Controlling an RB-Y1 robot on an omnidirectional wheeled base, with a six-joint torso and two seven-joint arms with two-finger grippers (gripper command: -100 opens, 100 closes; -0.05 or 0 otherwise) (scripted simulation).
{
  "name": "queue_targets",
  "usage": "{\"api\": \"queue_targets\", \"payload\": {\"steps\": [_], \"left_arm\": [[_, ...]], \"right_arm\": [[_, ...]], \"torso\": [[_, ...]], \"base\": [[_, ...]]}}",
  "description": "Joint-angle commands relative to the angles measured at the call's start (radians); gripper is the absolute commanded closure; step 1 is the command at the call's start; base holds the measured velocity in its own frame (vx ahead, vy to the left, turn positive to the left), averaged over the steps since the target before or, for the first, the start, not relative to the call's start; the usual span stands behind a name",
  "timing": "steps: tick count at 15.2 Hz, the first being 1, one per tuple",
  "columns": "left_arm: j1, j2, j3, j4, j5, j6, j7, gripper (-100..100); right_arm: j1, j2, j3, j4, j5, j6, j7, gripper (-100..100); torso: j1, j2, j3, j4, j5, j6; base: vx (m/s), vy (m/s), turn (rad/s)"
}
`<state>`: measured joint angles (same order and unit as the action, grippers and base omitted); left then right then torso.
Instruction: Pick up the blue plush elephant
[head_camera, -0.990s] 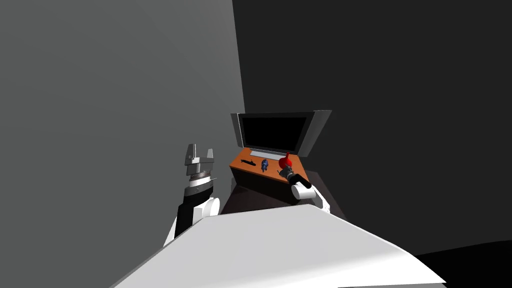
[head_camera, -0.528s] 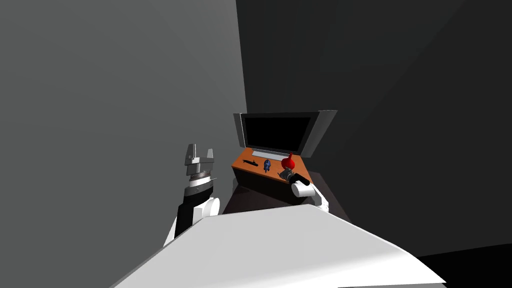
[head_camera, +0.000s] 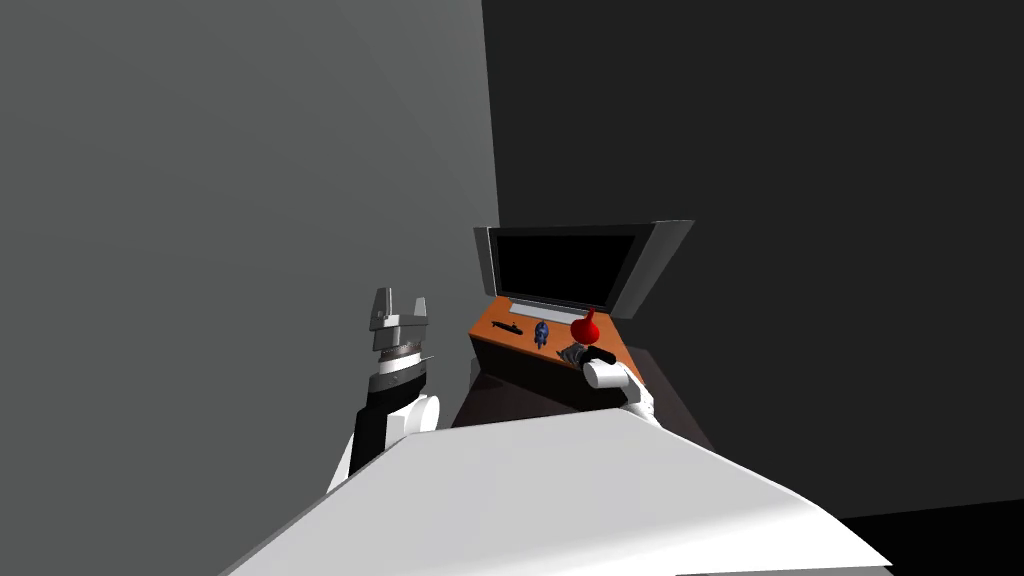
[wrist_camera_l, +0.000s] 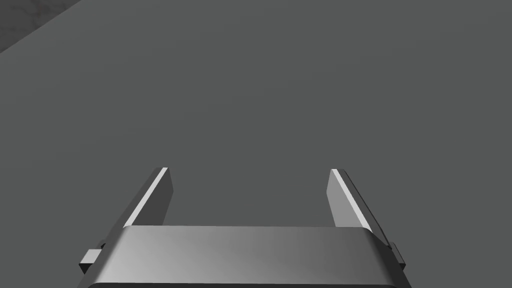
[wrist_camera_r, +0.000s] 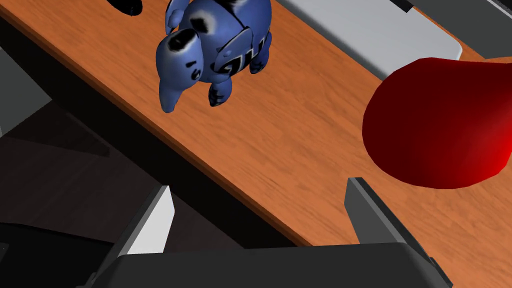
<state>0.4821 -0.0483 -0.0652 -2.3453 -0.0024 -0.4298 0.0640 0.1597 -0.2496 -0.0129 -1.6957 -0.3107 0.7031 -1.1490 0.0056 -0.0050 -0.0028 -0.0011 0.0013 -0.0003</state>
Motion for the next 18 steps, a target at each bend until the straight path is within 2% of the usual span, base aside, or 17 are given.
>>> {"api": "queue_targets", "payload": {"steps": [1,2,4,5,7,8,9,10,11,13,14,16,17,18], "left_arm": [[0.0,0.0,0.0,0.0,0.0,0.0,0.0,0],[0.0,0.0,0.0,0.0,0.0,0.0,0.0,0],[0.0,0.0,0.0,0.0,0.0,0.0,0.0,0],[0.0,0.0,0.0,0.0,0.0,0.0,0.0,0],[0.0,0.0,0.0,0.0,0.0,0.0,0.0,0],[0.0,0.0,0.0,0.0,0.0,0.0,0.0,0],[0.0,0.0,0.0,0.0,0.0,0.0,0.0,0],[0.0,0.0,0.0,0.0,0.0,0.0,0.0,0],[0.0,0.0,0.0,0.0,0.0,0.0,0.0,0],[0.0,0.0,0.0,0.0,0.0,0.0,0.0,0],[0.0,0.0,0.0,0.0,0.0,0.0,0.0,0],[0.0,0.0,0.0,0.0,0.0,0.0,0.0,0],[0.0,0.0,0.0,0.0,0.0,0.0,0.0,0],[0.0,0.0,0.0,0.0,0.0,0.0,0.0,0]], "right_arm": [[-0.008,-0.001,-0.003,0.011,-0.003,0.034,-0.046,-100],[-0.025,-0.008,-0.012,0.037,-0.015,0.068,-0.07,-100],[-0.025,-0.008,-0.012,0.037,-0.015,0.089,-0.105,-100],[-0.043,-0.016,-0.021,0.064,-0.027,0.124,-0.132,-100],[-0.043,-0.016,-0.021,0.064,-0.027,0.143,-0.163,-100],[-0.059,-0.024,-0.031,0.089,-0.039,0.176,-0.191,-100],[-0.059,-0.024,-0.031,0.089,-0.039,0.195,-0.212,-100],[-0.059,-0.024,-0.031,0.089,-0.039,0.195,-0.219,-100],[-0.075,-0.033,-0.041,0.114,-0.051,0.234,-0.251,-100],[-0.075,-0.033,-0.041,0.114,-0.051,0.246,-0.272,-100],[-0.09,-0.042,-0.051,0.138,-0.063,0.284,-0.306,-100],[-0.09,-0.042,-0.051,0.138,-0.063,0.294,-0.323,-100],[-0.104,-0.052,-0.062,0.16,-0.074,0.331,-0.36,-100],[-0.104,-0.052,-0.062,0.16,-0.074,0.34,-0.373,-100]], "torso": [[0.0,0.0,0.0,0.0,0.0,0.0],[-0.001,0.001,0.0,0.0,0.0,0.0],[0.0,-0.001,0.0,0.0,0.0,0.0],[0.0,0.0,0.0,0.0,0.0,0.0],[0.0,0.0,0.0,0.0,0.0,0.0],[-0.001,0.0,0.0,0.0,0.0,0.0],[-0.001,0.0,0.0,0.0,0.0,0.0],[-0.001,0.0,0.0,0.0,0.0,0.0],[-0.001,0.0,0.0,0.0,0.0,0.0],[-0.001,-0.001,0.0,0.0,0.0,0.0],[-0.001,0.0,0.0,0.0,0.0,0.0],[-0.001,-0.002,-0.001,0.0,0.0,0.0],[-0.002,-0.001,-0.001,0.0,0.0,0.0],[-0.002,-0.001,0.0,0.0,0.0,0.0]], "base": [[0.045,0.06,0.024],[0.063,0.076,0.061],[0.067,0.072,0.037],[0.061,0.066,0.046],[0.059,0.066,0.039],[0.065,0.064,0.055],[0.077,0.063,0.062],[0.057,0.045,0.025],[0.063,0.061,0.066],[0.075,0.058,0.038],[0.094,0.054,0.046],[0.082,0.05,0.045],[0.072,0.048,0.05],[0.078,0.049,0.059]]}}
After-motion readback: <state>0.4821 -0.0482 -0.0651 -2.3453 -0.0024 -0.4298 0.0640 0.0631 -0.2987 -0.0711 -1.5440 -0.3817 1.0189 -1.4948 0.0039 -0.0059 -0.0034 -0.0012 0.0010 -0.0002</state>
